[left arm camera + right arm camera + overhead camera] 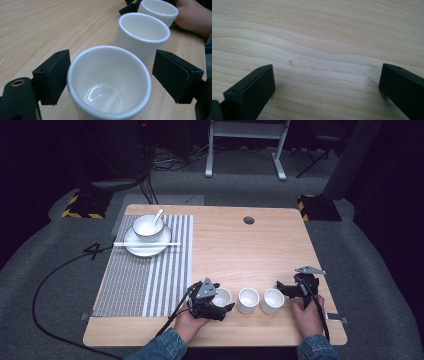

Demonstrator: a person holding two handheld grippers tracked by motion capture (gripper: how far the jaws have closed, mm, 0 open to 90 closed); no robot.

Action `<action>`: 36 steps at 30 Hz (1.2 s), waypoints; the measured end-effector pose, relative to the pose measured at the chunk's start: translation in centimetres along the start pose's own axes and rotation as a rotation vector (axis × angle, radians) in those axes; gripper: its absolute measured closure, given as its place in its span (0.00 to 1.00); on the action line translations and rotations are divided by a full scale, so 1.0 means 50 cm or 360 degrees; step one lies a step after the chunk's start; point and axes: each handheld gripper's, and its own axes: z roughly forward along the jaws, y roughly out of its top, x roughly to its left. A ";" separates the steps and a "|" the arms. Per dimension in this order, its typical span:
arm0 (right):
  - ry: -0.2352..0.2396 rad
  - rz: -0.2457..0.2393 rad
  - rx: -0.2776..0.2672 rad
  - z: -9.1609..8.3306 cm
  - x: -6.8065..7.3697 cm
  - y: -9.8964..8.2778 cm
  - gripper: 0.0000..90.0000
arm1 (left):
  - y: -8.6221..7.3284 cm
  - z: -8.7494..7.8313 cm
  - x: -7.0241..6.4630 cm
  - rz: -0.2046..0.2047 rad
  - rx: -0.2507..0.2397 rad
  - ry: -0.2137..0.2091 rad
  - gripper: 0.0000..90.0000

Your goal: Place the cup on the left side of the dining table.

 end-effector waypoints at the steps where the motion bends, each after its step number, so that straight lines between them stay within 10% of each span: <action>1: 0.0000 0.0000 0.0000 0.000 0.000 0.000 0.00 | -0.003 0.001 -0.003 0.0024 -0.0011 0.0018 0.18; 17: 0.0000 -0.0001 0.0000 0.000 0.000 0.000 0.00 | -0.036 0.011 0.003 0.0022 -0.0129 0.0052 0.30; 36: 0.0000 -0.0001 0.0001 0.000 0.000 0.000 0.00 | -0.021 0.013 -0.001 0.0046 -0.0038 0.0089 0.30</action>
